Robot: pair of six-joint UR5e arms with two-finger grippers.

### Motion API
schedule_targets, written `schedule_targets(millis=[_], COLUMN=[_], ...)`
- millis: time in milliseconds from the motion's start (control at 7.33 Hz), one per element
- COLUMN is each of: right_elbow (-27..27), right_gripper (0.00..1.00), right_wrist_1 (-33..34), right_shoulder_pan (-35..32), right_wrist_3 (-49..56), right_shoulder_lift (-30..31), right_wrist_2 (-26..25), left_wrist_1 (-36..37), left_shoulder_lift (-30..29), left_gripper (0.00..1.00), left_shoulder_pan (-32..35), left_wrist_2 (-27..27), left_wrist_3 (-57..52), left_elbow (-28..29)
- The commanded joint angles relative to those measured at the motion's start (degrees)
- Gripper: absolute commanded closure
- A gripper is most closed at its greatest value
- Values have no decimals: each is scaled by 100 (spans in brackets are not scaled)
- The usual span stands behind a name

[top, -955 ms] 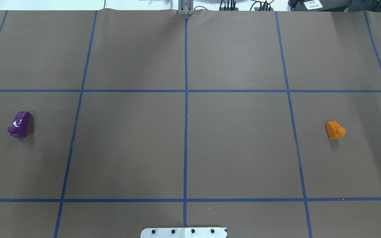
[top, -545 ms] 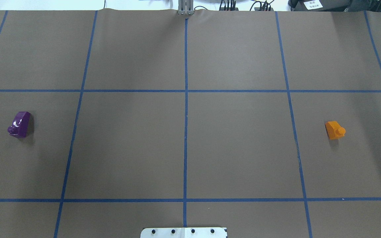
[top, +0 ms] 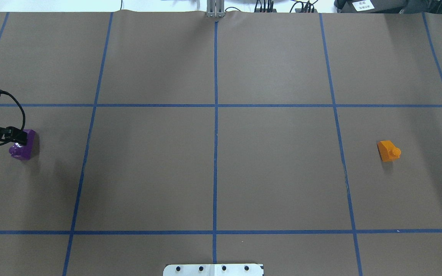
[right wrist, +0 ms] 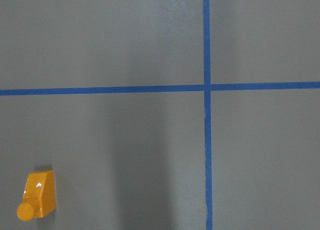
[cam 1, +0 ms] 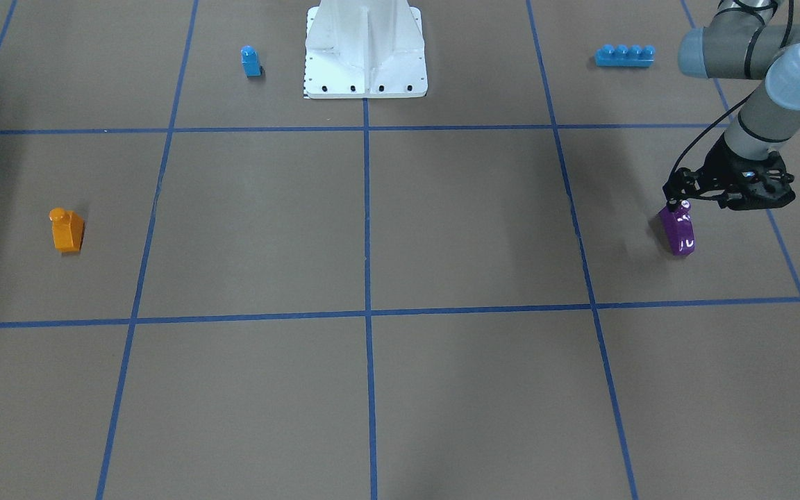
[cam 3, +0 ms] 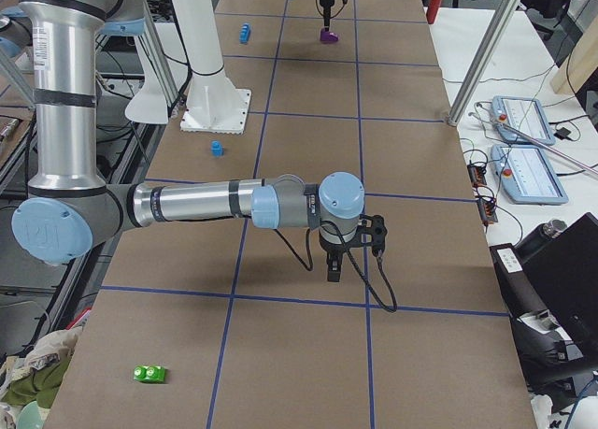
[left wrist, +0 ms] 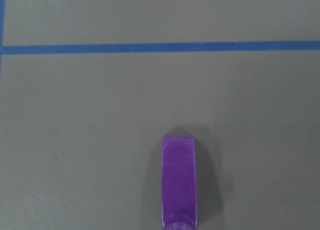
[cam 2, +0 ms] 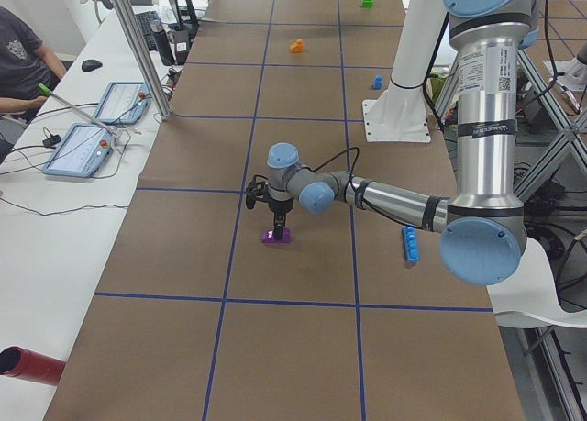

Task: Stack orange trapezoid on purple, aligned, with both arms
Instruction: 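Lower the left gripper onto the purple trapezoid and close on it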

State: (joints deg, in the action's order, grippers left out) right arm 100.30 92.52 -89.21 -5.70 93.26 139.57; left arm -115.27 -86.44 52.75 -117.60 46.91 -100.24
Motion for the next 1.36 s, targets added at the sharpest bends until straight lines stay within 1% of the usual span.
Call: schedule_targets(millis=[0,136,273,409,545,682,818,955,1091,1227], right_elbow=[-19,-19,-28,-28,-28,-20,-19,-11,-2,-19], right_gripper=[0,0,0,0,0,0,0,0,0,0], right_wrist_1=[-5,3,-5,3,3,3,3,3,3,3], right_shoulder_pan=[0,0,0,0,0,0,0,0,0,0], right_wrist_3=[-1,-1,-1,-1,-1,-1,-1,-1,-1,-1], right_shoulder_lift=[0,0,0,0,0,0,0,0,0,-18], right_wrist_2=[70,61,70,70,70,70,70,79,70,70], left_wrist_1=[-566,-575,-566,-566,-558,-523,-522,-505,-357,45], left_shoulder_lift=[-110,-118,-118,-110,-92,-22,-13,-30,-39,-100], left_gripper=[0,0,2,12,50,97,100,100,100,100], left_shoulder_pan=[-211,-238,-317,-326,-326,-318,-300,-291,-291,-283], left_wrist_2=[18,18,18,18,27,9,-26,-35,-52,-26], left_wrist_3=[231,239,231,213,196,178,178,178,169,134], left_elbow=[470,471,497,497,497,471,419,340,69,-299])
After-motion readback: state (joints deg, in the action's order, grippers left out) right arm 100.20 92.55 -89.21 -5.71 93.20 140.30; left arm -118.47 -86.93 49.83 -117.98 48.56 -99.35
